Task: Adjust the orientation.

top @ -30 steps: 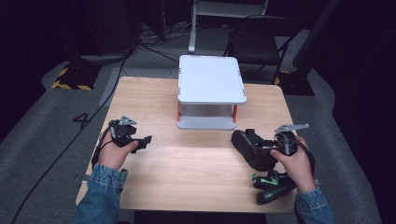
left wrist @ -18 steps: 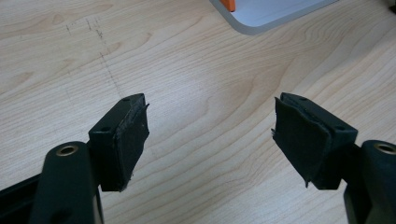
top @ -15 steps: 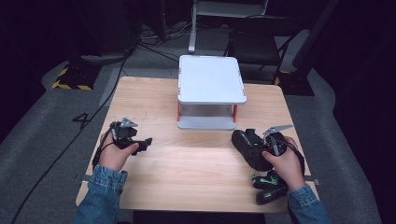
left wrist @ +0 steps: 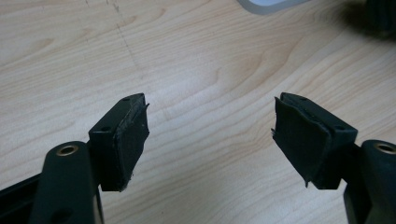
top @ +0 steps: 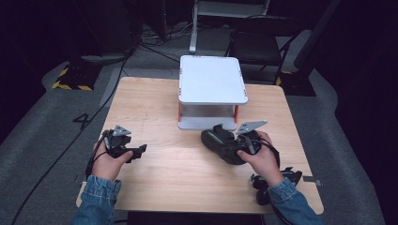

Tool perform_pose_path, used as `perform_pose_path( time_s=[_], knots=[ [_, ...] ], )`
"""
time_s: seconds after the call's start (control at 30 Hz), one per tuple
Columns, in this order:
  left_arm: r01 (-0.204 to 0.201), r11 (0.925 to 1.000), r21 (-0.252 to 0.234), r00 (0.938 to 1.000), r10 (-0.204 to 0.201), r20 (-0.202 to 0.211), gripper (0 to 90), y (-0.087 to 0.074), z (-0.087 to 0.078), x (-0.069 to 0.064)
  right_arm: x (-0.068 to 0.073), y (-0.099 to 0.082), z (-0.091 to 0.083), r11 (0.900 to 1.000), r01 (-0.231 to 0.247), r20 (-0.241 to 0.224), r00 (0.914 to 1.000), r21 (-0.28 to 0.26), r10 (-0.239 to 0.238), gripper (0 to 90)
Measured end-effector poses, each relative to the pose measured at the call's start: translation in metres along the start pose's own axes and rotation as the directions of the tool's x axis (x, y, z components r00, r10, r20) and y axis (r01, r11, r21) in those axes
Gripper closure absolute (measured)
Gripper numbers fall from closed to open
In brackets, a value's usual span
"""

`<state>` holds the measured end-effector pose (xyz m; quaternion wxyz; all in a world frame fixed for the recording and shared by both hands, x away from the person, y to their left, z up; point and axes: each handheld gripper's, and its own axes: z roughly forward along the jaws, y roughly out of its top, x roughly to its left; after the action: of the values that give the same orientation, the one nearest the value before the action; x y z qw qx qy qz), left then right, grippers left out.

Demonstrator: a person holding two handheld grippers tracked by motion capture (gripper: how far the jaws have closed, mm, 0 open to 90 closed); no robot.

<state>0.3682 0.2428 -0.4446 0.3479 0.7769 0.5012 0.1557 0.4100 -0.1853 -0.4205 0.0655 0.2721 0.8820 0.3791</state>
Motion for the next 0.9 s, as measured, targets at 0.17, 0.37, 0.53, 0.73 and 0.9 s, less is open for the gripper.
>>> perform_pose_path(
  time_s=[0.17,0.37,0.53,0.73,0.9],
  knots=[
    [0.003,1.0,0.005,1.0,-0.003,-0.001,26.5,-0.005,-0.002,-0.002,0.011,0.01,0.026,0.999,0.042,-0.081,0.9959,0.017,-0.041,63.6],
    [-0.023,0.9997,0.003,0.9995,0.023,0.024,26.6,0.0,0.006,-0.011,0.009,0.006,0.035,0.9966,0.064,-0.058,0.9965,0.052,-0.061,53.8],
    [-0.065,0.9975,-0.028,0.9953,0.067,0.07,27.4,0.012,0.017,-0.031,0.01,0.003,0.012,0.9999,0.0,-0.031,0.9995,-0.015,-0.001,35.4],
    [-0.109,0.9913,-0.074,0.9798,0.12,0.16,29.5,0.035,0.03,-0.06,0.004,-0.007,-0.028,0.996,-0.049,0.025,0.9984,-0.075,0.051,34.9],
    [-0.122,0.9835,-0.133,0.957,0.152,0.247,33.6,0.057,0.042,-0.083,-0.012,-0.031,-0.064,0.9821,-0.14,0.103,0.9829,-0.127,0.153,34.9]
  ],
)
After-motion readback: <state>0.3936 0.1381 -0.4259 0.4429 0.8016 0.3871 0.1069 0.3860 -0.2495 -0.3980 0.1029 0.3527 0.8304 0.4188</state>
